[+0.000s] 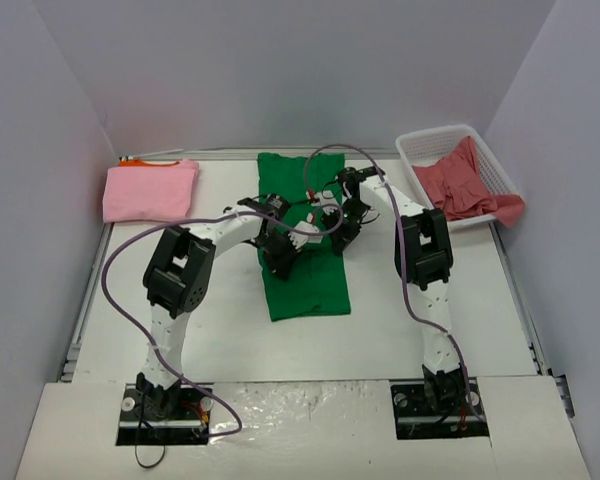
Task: Fold and stack the t-shirts
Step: Rotate the tshirt 90 degrees, then grab the bottom of the folded rectangular tshirt with both arms
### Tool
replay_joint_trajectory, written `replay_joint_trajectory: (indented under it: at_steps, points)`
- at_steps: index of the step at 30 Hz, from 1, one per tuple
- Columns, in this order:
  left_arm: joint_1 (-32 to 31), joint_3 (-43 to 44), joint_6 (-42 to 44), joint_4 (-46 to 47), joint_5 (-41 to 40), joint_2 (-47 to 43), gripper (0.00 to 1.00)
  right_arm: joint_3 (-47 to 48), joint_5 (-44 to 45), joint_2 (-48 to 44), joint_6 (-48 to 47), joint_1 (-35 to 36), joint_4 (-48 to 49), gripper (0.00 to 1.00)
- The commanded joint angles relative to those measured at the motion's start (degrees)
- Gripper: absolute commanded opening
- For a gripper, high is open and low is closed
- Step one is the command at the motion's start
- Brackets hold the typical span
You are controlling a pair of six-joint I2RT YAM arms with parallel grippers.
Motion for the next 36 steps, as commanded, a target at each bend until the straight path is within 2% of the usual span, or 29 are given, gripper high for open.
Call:
replay_joint_trajectory:
  at_steps: [1, 7, 12, 17, 19, 22, 25, 26, 28, 29, 32, 36]
  points:
    - [1.95, 2.24, 2.33, -1.07, -4.04, 1.41, 0.02, 2.18, 3.14, 1.63, -1.77, -0.17, -2.8, 0.0]
    - [3.8, 5.4, 3.56, -2.65, -5.8, 3.08, 0.02, 3.15, 3.14, 1.46, -1.94, -0.17, -3.59, 0.0]
    - [4.59, 7.08, 4.53, -5.73, -3.69, 1.95, 0.02, 3.15, 3.05, 0.05, -2.29, 0.18, -4.82, 0.0]
    - [4.24, 4.71, 5.75, -10.19, 1.4, -6.29, 0.03, 2.97, 3.41, -4.68, -2.82, 0.62, -7.45, 0.0]
    - [3.19, 3.48, 6.98, -12.58, 3.33, -9.82, 0.02, 3.24, 2.88, -6.45, -3.26, 0.71, -9.74, 0.04]
    - [1.18, 1.55, 9.88, -16.1, 2.82, -18.07, 0.15, 2.45, 2.44, -10.84, -3.44, 0.71, -11.59, 0.1]
    - [-2.07, -5.47, 11.91, -13.65, -4.1, -27.21, 0.22, -1.23, 4.01, -16.72, -3.53, 0.54, -11.07, 0.17]
    - [-3.48, -11.23, 12.52, -10.16, -10.74, -30.98, 0.25, -3.77, 4.46, -19.52, -3.09, 0.1, -10.02, 0.18]
    - [-8.21, -17.33, 12.79, -5.06, -17.46, -34.69, 0.31, -6.94, 6.12, -23.48, -1.69, -0.69, -8.0, 0.22]
    - [-9.37, -23.1, 13.48, -3.64, -21.93, -35.49, 0.32, -10.96, 6.39, -24.81, -0.72, -1.57, -5.64, 0.22]
    - [-12.01, -30.08, 13.67, 3.13, -27.4, -36.47, 0.34, -19.05, 6.57, -29.65, -0.19, -3.85, -1.59, 0.23]
    - [-13.51, -40.0, 13.58, 12.18, -31.97, -35.76, 0.36, -23.47, 8.24, -32.73, -0.01, -7.89, 0.54, 0.24]
